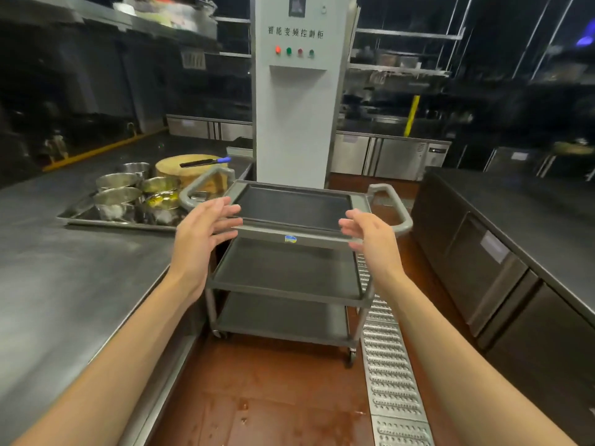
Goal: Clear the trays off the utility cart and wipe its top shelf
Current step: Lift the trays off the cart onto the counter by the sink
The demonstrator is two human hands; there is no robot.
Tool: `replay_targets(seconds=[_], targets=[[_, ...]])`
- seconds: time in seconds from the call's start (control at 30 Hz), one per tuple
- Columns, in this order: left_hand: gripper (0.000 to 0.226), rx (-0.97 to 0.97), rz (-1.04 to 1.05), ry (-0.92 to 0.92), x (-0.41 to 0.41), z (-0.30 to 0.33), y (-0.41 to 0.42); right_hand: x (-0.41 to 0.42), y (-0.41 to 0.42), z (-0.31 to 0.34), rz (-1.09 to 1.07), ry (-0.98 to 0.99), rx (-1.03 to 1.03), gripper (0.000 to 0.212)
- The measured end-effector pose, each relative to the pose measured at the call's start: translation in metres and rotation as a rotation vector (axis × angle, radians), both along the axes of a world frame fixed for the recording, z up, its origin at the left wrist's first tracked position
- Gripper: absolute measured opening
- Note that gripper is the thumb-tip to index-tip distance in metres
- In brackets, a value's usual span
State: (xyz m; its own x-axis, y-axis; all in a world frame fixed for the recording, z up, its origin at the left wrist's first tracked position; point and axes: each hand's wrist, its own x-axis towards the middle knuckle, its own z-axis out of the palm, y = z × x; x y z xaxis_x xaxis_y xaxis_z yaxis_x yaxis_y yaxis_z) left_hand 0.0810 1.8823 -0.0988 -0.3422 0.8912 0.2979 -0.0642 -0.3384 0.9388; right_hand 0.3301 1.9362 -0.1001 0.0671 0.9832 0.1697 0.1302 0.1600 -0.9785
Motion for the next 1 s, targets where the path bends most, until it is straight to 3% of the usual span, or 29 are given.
replay_targets(seconds=[0.27, 0.7, 0.8, 0.9, 1.0], targets=[[0.035, -0.097, -0.076, 0.002, -0.025, -0.023, 0.230, -0.027, 0.208, -0.026, -0.080, -0.008, -0.082, 0.029], [0.013, -0.413, -0.033, 0.084, -0.070, -0.138, 0.480, -0.046, 0.469, -0.140, -0.061, -0.104, -0.299, 0.011], [0.014, -0.531, -0.032, 0.121, -0.079, -0.176, 0.519, -0.050, 0.510, -0.179, -0.032, -0.230, -0.397, 0.009], [0.012, -0.632, -0.044, 0.153, -0.086, -0.211, 0.548, -0.055, 0.533, -0.210, 0.015, -0.419, -0.498, 0.026], [0.015, -0.659, -0.046, 0.337, -0.093, -0.238, 0.575, -0.059, 0.551, -0.238, 0.099, -0.667, -0.493, 0.037]])
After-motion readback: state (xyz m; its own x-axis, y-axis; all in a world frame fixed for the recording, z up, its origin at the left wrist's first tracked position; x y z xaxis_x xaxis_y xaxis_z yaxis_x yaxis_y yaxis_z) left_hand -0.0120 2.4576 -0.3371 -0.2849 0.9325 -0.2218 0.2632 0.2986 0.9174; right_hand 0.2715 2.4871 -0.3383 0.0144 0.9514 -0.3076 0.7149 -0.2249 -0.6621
